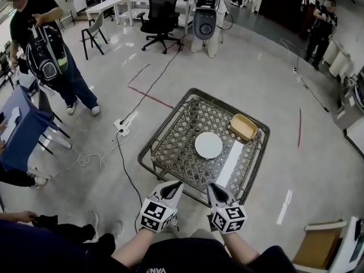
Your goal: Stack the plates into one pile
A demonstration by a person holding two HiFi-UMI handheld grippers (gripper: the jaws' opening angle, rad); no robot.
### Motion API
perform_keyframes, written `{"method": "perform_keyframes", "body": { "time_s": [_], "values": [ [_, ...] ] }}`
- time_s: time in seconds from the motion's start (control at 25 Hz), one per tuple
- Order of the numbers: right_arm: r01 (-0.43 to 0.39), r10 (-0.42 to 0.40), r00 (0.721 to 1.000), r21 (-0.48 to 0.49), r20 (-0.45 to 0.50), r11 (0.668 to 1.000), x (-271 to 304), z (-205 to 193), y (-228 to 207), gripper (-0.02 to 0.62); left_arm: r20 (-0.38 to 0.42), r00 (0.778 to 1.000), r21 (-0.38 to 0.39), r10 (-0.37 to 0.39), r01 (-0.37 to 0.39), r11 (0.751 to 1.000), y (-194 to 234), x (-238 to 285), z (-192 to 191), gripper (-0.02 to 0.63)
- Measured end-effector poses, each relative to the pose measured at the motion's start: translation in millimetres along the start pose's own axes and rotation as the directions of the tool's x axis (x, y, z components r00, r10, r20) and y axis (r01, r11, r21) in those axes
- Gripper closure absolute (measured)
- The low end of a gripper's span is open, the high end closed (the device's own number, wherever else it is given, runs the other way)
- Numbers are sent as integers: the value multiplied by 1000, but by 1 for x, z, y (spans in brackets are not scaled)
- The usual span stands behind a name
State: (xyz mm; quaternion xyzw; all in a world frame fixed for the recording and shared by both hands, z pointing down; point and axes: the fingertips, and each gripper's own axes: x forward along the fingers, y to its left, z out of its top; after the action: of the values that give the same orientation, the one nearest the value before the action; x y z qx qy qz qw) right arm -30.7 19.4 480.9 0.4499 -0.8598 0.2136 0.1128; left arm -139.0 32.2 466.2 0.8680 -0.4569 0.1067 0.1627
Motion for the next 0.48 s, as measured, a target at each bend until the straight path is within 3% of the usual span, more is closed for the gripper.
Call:
{"method": "perform_keyframes", "body": {
  "time_s": [0.32, 0.48],
  "values": [
    [-200, 199, 980, -78, -14, 977, -52, 5, 16, 592, 52, 981, -50, 188, -185, 981, -53, -53, -12, 584],
    [-237, 238, 971, -104, -4, 966, -77, -2, 15, 594, 71, 969, -73, 236, -231, 970, -82, -70, -29, 584]
  ]
}}
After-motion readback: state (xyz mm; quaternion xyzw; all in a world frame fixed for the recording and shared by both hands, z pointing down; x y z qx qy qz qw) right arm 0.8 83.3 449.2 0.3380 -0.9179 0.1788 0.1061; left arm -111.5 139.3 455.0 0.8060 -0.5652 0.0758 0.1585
